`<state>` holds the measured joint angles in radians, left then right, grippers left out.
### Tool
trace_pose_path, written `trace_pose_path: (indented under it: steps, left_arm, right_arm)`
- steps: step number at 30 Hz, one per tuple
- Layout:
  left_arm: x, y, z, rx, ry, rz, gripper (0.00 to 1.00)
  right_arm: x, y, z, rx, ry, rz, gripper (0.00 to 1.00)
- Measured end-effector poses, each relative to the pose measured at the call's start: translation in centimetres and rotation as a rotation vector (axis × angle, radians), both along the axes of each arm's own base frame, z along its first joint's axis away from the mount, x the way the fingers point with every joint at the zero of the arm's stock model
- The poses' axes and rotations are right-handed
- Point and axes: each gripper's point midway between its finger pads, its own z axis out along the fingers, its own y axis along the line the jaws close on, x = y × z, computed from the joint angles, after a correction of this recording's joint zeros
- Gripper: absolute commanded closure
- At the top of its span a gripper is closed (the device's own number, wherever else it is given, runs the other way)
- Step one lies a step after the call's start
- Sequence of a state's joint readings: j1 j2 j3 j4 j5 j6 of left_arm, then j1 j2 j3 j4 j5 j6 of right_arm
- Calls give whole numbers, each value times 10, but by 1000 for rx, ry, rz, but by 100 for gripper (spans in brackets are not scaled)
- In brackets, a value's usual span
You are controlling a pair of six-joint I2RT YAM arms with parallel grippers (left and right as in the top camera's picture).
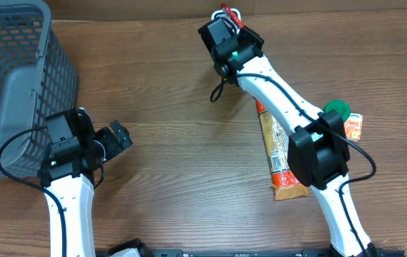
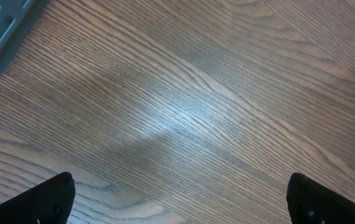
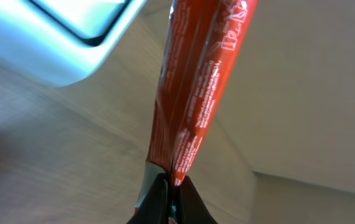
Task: Scan the item barcode
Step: 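Lift the red stick snack up toward the white scanner, then hold the red stick snack in front of the white scanner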
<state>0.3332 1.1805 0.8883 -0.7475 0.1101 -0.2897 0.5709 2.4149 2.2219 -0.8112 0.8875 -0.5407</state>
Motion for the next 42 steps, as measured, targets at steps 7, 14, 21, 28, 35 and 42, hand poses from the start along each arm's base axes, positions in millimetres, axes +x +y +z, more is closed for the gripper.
trace_pose_path:
  steps: [7, 14, 21, 28, 35, 42]
  left_arm:
    - [0, 0, 0, 0, 0, 0, 0]
    - [0, 0, 0, 0, 0, 0, 0]
    - [0, 0, 0, 0, 0, 0, 0]
    - [0, 0, 0, 0, 0, 0, 0]
    - [0, 0, 0, 0, 0, 0, 0]
    - [0, 0, 0, 0, 0, 0, 0]
  right_arm:
    - [10, -15, 4, -99, -119, -105, 97]
    - [11, -18, -29, -164, -86, -122, 97]
    - [7, -11, -83, -218, -2, -93, 97]
    - [-2, 11, -89, -241, 27, -30, 97]
    - [-1, 12, -85, -273, 22, -22, 97]
    - [9, 13, -67, -295, -66, -50, 97]
